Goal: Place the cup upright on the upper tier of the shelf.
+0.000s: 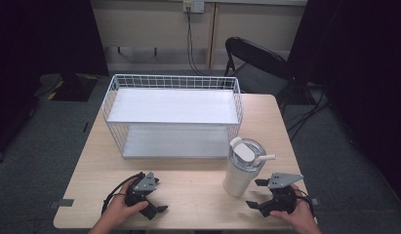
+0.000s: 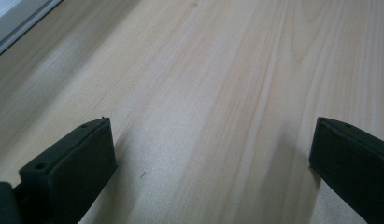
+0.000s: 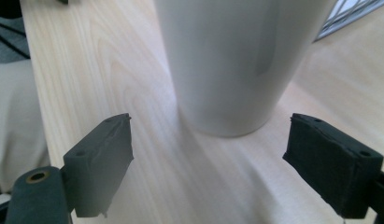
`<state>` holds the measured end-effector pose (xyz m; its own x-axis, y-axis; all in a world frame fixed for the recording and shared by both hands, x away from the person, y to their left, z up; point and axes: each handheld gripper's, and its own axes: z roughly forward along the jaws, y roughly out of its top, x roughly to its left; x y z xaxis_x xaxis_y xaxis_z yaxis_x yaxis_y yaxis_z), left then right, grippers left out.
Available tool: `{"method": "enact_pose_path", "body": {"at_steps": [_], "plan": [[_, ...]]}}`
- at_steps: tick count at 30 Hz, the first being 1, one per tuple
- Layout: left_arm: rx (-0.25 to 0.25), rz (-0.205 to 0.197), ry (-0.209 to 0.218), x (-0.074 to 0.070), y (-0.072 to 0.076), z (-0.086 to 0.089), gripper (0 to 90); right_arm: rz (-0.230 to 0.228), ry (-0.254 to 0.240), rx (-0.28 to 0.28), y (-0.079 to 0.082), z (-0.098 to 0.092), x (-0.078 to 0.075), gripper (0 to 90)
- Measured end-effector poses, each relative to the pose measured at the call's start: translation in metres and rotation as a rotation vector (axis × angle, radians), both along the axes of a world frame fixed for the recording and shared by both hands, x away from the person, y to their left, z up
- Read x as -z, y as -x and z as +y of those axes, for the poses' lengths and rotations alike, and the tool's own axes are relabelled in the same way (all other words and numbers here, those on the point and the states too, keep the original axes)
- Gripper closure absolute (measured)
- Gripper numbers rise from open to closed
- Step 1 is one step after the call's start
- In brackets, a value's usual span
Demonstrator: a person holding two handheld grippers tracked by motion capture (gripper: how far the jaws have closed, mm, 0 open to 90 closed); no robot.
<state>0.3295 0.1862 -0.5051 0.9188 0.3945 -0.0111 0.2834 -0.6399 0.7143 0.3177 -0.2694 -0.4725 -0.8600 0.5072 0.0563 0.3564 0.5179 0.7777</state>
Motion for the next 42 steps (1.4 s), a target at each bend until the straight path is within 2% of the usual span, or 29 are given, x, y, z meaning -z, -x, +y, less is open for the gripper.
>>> {"method": "enact_pose_path", "body": {"at_steps": [4, 13, 18, 21, 26, 35, 42], "plan": [[0.001, 0.000, 0.000, 0.000, 0.000, 0.000, 0.0, -0.005, -0.045, 0.006, -0.003, -0.002, -0.009, 14.0], [-0.003, 0.001, 0.003, 0.000, 0.000, 0.000, 0.0, -0.041, -0.041, -0.007, -0.007, 0.003, -0.025, 13.8], [-0.003, 0.001, 0.003, 0.000, 0.000, 0.000, 0.0, -0.055, -0.054, -0.009, -0.009, 0.006, -0.032, 13.8], [-0.003, 0.001, 0.003, 0.000, 0.000, 0.000, 0.0, -0.059, -0.087, -0.012, -0.011, 0.009, -0.036, 13.2], [-0.002, 0.000, 0.003, 0.000, 0.000, 0.000, 0.0, -0.069, -0.104, 0.012, -0.014, 0.012, -0.037, 13.0], [-0.002, 0.000, 0.003, 0.000, 0.000, 0.000, 0.0, -0.075, -0.198, 0.055, -0.021, 0.018, -0.036, 11.7], [-0.003, 0.001, 0.003, 0.000, 0.000, 0.000, 0.0, -0.103, -0.212, 0.072, -0.024, 0.028, -0.031, 8.8]]}}
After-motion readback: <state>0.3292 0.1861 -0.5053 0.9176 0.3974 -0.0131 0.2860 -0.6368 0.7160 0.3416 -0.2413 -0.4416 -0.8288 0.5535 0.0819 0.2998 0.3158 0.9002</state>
